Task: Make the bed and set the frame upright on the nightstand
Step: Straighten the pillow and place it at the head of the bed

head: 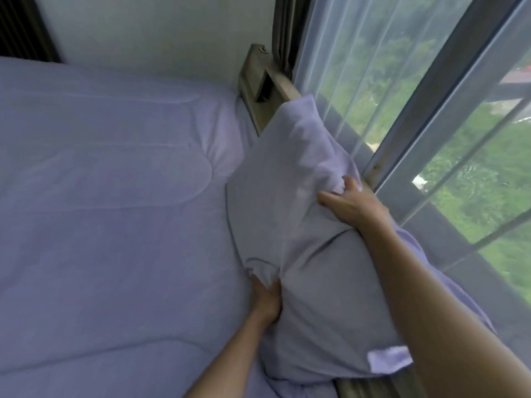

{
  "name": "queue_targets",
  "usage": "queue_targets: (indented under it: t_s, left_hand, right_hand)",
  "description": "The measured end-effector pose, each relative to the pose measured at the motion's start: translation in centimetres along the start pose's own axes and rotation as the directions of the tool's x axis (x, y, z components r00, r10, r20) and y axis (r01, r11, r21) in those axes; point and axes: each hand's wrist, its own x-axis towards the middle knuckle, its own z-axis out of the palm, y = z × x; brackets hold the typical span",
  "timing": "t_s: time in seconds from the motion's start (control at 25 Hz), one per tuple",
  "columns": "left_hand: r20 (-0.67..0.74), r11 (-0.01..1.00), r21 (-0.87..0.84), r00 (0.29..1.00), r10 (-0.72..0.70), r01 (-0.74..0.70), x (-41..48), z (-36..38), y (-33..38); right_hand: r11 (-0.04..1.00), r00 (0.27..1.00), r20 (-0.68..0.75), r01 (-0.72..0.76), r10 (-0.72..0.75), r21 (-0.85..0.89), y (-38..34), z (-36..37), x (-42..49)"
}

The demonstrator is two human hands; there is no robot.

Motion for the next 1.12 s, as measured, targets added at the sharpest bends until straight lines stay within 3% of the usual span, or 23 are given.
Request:
queue_targets:
  t_s: [0.12, 0.2, 0.28, 0.4, 0.56, 0.64, 0.72, 0.84, 0.96, 1.12]
  left_hand:
    - [-0.098, 0.999, -0.005, 0.994, 0.042, -0.043, 0.0, 0.2, -0.8]
    - [-0.039, 0.998, 0.055, 0.999, 0.009, -0.007, 0.5, 0.1, -2.2]
    - [0.022, 0.96, 0.281, 1.0, -0.009, 0.002, 0.4, -0.8, -3.3]
    - [0.062, 0.753, 0.658, 0.995, -0.073, 0.015, -0.5, -3.1, -3.1]
    - [0.1, 0.643, 0.752, 0.989, 0.106, -0.145, -2.8, -8.1, 0.6]
    - [0.136, 0.606, 0.752, 0.96, 0.245, -0.261, -3.1, -11.2, 3.4]
    - [0.16, 0.596, 0.702, 0.901, 0.402, -0.39, -4.7, -14.0, 6.3]
    - [0.232, 0.532, 0.6, 0.766, 0.6, -0.598, -8.2, -16.9, 8.4]
    - [0.385, 0.407, 0.448, 0.583, 0.715, -0.796, -12.2, -19.4, 8.2]
    - [0.414, 0.346, 0.193, 0.396, 0.82, -0.918, -18.1, -22.4, 7.6]
  right_hand:
    - [0.996, 1.0, -0.001, -0.003, 0.003, 0.084, 0.4, -1.1, 1.2]
    - [0.999, 0.999, -0.035, -0.005, 0.006, 0.038, 0.7, -0.7, 1.1]
    - [1.0, 0.998, -0.069, -0.008, 0.006, -0.017, 0.7, -0.2, 0.5]
    - [0.987, 0.983, -0.181, -0.003, -0.026, -0.158, -0.5, -0.4, 0.0]
    - [0.924, 0.918, -0.34, 0.065, -0.203, -0.376, -2.4, -0.5, -3.7]
    - [0.951, 0.892, -0.394, 0.106, -0.22, -0.292, -2.5, -0.4, -7.0]
    - [0.988, 0.899, -0.413, 0.112, -0.147, -0.108, -2.8, -0.3, -11.5]
    - [0.99, 0.891, -0.44, 0.138, -0.115, 0.021, -4.0, 0.3, -18.6]
    - [0.978, 0.848, -0.528, 0.143, -0.042, 0.152, -5.7, 0.6, -26.4]
    - [0.931, 0.82, -0.559, 0.099, 0.124, 0.352, -7.2, 1.7, -35.7]
